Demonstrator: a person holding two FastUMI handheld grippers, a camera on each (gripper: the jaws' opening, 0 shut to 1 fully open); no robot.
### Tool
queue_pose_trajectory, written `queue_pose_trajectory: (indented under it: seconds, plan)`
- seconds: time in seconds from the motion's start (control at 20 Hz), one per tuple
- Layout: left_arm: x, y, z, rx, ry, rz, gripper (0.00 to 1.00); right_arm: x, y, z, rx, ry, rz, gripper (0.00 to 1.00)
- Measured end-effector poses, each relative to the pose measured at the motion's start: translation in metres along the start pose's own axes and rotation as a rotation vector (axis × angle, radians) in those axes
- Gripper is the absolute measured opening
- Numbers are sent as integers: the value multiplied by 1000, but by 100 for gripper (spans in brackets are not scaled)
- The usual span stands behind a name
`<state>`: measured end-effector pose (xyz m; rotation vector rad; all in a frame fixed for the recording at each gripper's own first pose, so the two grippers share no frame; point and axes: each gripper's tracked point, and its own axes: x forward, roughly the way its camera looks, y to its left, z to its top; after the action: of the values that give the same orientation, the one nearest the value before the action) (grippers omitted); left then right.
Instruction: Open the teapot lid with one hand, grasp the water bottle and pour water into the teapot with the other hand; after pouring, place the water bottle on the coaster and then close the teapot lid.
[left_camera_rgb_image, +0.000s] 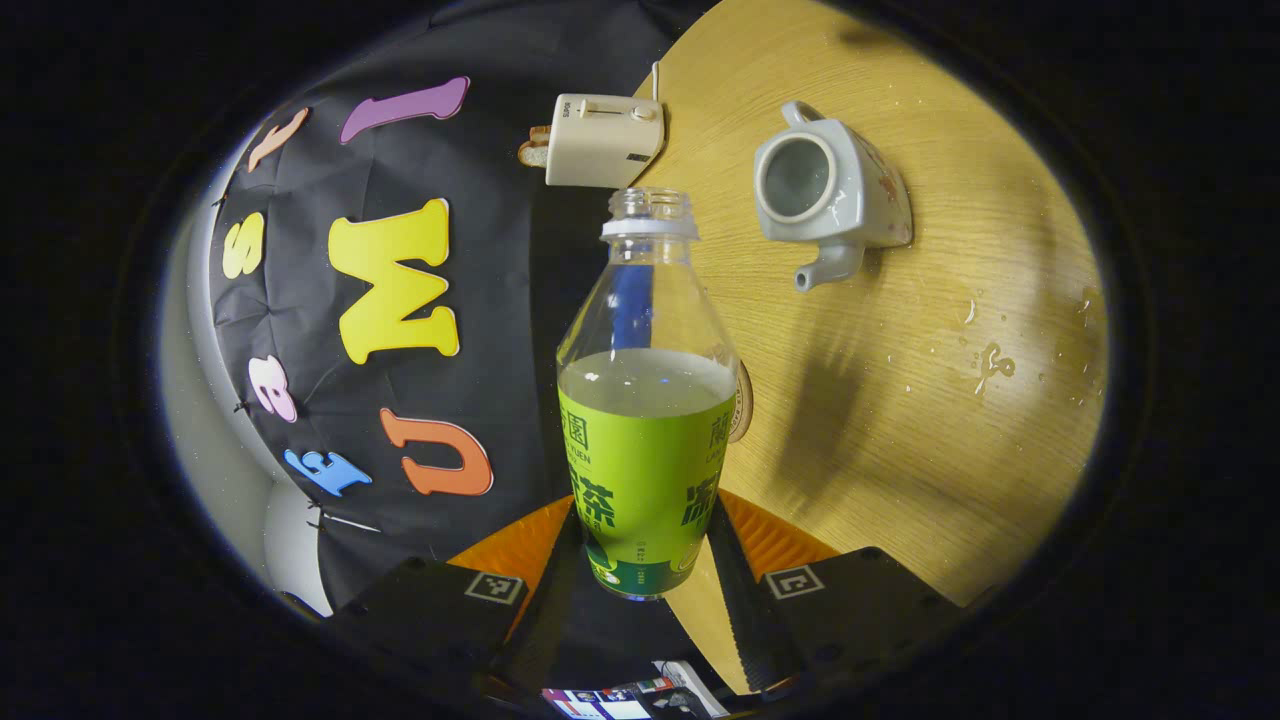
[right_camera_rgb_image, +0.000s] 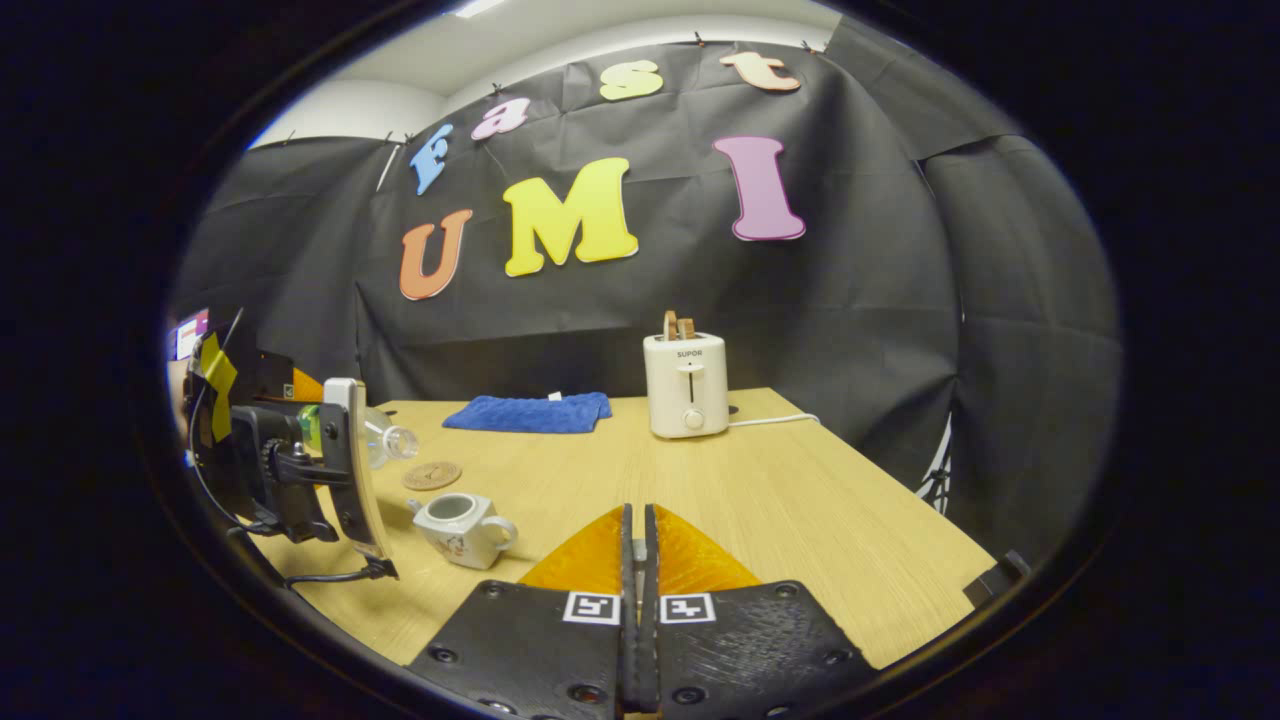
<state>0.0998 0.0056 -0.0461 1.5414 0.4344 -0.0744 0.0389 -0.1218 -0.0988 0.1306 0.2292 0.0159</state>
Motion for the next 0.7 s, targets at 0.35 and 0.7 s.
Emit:
queue_pose_trajectory:
  seconds: [0.35, 0.7]
  plan:
    - [1, 3, 6, 111, 12, 25, 72, -4, -4, 0, 6, 0, 3, 0]
    - [-1, 8, 15, 219, 15, 53, 72, -4, -1, -4, 16, 8, 17, 0]
